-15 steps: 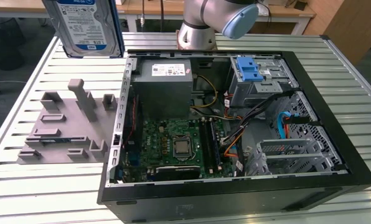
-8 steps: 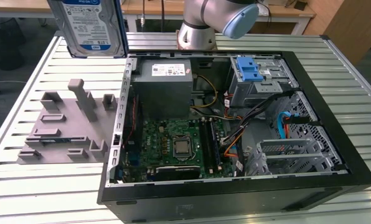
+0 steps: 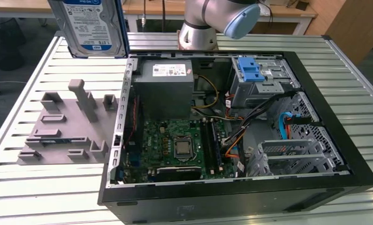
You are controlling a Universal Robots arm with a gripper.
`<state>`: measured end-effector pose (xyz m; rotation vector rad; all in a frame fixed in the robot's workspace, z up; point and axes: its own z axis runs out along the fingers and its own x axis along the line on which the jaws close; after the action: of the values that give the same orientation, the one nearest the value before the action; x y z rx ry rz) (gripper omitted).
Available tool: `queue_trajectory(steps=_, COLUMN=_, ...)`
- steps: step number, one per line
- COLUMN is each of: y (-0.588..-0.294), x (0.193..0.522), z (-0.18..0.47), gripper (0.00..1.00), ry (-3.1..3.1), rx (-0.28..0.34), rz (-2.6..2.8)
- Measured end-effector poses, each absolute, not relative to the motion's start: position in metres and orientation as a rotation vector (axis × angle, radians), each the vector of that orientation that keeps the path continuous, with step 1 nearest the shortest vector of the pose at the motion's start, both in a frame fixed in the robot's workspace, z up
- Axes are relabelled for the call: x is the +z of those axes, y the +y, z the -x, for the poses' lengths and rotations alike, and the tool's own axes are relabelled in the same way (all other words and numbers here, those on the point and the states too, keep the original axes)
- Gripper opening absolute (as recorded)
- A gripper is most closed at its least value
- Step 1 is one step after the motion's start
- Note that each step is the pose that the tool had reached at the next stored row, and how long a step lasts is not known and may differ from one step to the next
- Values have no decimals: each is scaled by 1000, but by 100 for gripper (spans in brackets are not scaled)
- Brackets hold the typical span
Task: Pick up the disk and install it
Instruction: 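Pick up the disk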
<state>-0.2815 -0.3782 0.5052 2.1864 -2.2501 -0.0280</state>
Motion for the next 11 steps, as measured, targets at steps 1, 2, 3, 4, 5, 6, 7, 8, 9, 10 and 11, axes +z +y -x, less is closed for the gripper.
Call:
queue_trajectory(steps=1, y=-378, x=505, z=281, gripper=36, ry=-2250, rx=-28, rz=-2186)
queue_trajectory(steps=2, y=-379, x=505, z=281, gripper=36, ry=-2250, rx=-28, rz=-2187)
queue_trajectory(steps=3, y=-379, x=505, z=281, gripper=36, ry=-2250, rx=-28, rz=-2187)
queue_trajectory(steps=4, y=-380, x=505, z=281, gripper=36, ry=-2250, rx=-28, rz=-2187)
queue_trajectory(steps=5, y=-381, x=505, z=281, gripper=36, ry=-2250, rx=-28, rz=-2186)
queue_trajectory(steps=6, y=-382, x=505, z=281, gripper=36, ry=-2250, rx=-28, rz=-2186)
queue_trajectory(steps=7, y=-383, x=505, z=281, gripper=36, ry=-2250, rx=-28, rz=-2186)
queue_trajectory(steps=8, y=-384, x=505, z=281, gripper=36, ry=-2250, rx=-28, rz=-2186)
queue_trajectory(steps=9, y=-393, x=505, z=281, gripper=36, ry=-2250, rx=-28, rz=-2186)
queue_trajectory(steps=10, y=-395, x=505, z=281, gripper=36, ry=-2250, rx=-28, rz=-2186)
queue_trajectory(steps=11, y=-397, x=505, z=281, gripper=36, ry=-2250, rx=-28, rz=-2186)
